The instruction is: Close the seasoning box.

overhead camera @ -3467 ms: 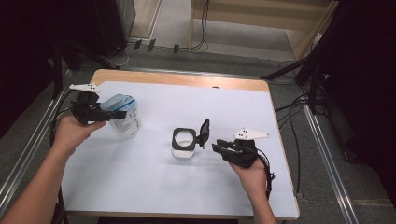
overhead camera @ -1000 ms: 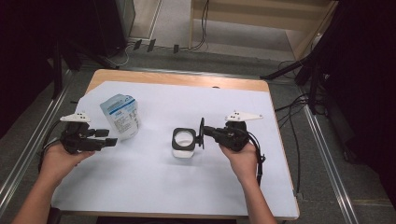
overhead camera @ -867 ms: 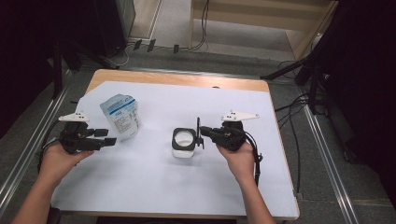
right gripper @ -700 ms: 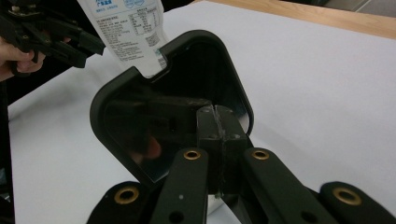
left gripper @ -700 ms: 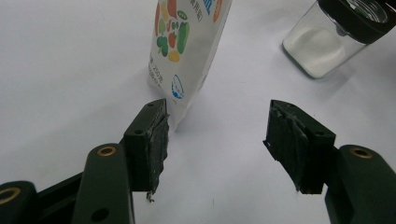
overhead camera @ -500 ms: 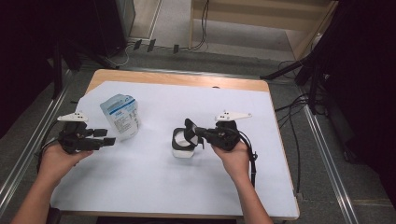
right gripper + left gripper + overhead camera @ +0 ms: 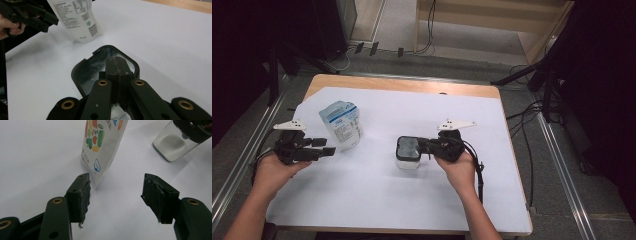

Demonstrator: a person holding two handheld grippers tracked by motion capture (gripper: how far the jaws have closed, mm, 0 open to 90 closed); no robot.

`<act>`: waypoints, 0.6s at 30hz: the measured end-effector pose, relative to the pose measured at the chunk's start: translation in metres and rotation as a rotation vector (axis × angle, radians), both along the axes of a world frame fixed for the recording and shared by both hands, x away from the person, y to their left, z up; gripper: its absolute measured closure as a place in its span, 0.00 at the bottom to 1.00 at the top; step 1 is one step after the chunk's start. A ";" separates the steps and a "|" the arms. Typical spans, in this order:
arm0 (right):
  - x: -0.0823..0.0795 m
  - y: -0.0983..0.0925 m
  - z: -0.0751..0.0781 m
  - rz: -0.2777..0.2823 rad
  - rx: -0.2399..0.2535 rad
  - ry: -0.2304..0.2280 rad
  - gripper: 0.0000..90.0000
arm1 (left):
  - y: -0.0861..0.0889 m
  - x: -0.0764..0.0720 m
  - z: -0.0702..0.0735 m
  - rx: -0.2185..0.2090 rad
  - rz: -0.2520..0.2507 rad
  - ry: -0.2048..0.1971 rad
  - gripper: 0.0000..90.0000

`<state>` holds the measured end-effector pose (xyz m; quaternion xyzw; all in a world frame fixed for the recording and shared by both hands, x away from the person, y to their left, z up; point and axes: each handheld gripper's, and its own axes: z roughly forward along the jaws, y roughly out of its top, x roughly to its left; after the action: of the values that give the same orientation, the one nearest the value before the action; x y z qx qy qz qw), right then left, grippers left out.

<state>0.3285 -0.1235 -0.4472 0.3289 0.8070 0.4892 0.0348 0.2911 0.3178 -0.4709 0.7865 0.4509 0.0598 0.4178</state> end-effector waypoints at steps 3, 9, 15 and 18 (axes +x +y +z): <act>0.000 0.001 -0.001 0.003 -0.002 0.002 1.00 | 0.000 0.000 -0.001 0.000 -0.001 0.004 0.45; 0.002 0.001 -0.003 0.003 -0.005 0.008 1.00 | 0.001 0.001 -0.002 0.005 -0.001 0.004 0.45; 0.001 0.003 -0.003 0.001 -0.011 0.005 1.00 | 0.001 -0.001 -0.001 0.006 0.003 0.004 0.45; 0.002 0.003 -0.006 0.001 -0.023 0.005 1.00 | 0.001 0.000 -0.002 0.007 0.006 0.004 0.45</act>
<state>0.3303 -0.1207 -0.4534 0.3292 0.8130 0.4789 0.0363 0.2907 0.3185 -0.4725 0.7866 0.4540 0.0609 0.4140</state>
